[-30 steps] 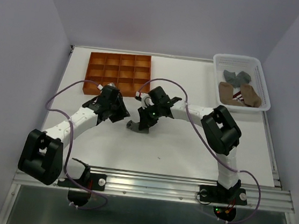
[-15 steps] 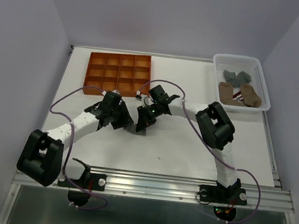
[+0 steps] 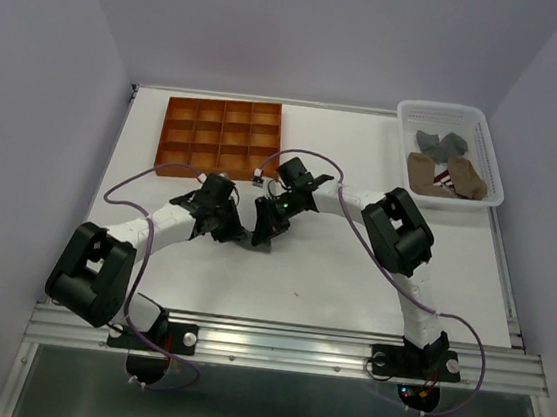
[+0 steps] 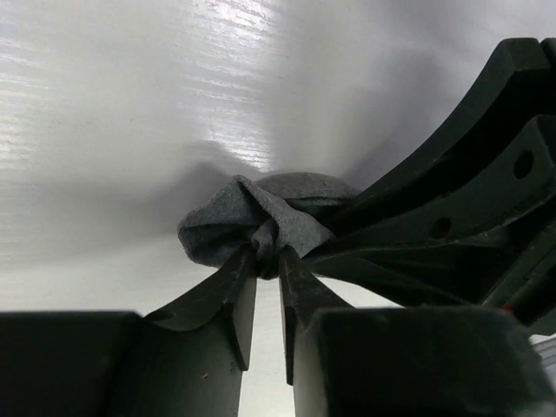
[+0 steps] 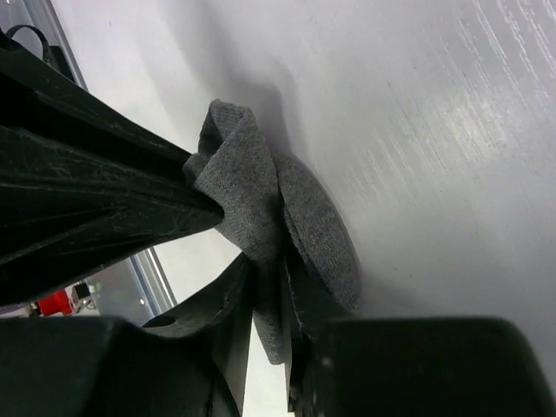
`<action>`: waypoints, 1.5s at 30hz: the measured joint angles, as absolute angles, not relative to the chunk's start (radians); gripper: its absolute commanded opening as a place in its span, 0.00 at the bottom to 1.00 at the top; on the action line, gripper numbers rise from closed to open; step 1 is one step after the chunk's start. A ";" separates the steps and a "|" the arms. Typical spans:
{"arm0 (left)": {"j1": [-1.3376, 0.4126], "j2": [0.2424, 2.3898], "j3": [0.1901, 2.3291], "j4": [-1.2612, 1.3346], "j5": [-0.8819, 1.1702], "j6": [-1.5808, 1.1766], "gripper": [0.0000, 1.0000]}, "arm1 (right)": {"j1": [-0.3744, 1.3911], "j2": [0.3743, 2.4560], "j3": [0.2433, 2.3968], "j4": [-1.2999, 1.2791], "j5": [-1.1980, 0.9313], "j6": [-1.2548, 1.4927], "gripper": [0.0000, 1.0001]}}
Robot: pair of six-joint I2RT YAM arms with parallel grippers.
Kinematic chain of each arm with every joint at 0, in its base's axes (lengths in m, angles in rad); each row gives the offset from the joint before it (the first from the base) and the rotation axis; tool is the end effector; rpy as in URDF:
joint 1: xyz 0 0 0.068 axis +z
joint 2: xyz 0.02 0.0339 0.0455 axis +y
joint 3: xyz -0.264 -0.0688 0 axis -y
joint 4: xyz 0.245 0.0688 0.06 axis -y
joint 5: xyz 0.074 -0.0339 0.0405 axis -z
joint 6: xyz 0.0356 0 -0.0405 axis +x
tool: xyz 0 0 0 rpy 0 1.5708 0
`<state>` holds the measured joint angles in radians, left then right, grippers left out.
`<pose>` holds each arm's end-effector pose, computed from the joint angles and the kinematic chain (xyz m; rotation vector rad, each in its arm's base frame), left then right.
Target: Roll the socks
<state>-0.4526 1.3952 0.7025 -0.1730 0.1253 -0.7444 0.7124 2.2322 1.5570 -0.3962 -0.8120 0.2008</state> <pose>0.2423 -0.1228 0.1799 -0.3123 2.5296 -0.6603 0.3298 0.3190 0.1291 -0.9824 2.5711 1.3633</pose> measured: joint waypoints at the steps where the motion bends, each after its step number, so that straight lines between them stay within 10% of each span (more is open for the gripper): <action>1: -0.453 1.396 0.704 -0.174 0.120 -0.749 0.20 | 0.712 2.232 1.558 -0.399 -0.813 0.197 0.45; 34: -0.455 1.507 0.777 -0.191 0.078 -0.801 0.06 | 0.735 1.977 1.392 -0.380 -0.497 -0.105 0.50; 41: -0.453 1.519 0.786 -0.191 0.078 -0.803 0.06 | 0.749 1.977 1.392 -0.358 -0.515 -0.108 0.32; 45: -0.450 1.520 0.786 -0.191 0.079 -0.803 0.06 | 0.753 1.983 1.395 -0.350 -0.532 -0.099 0.01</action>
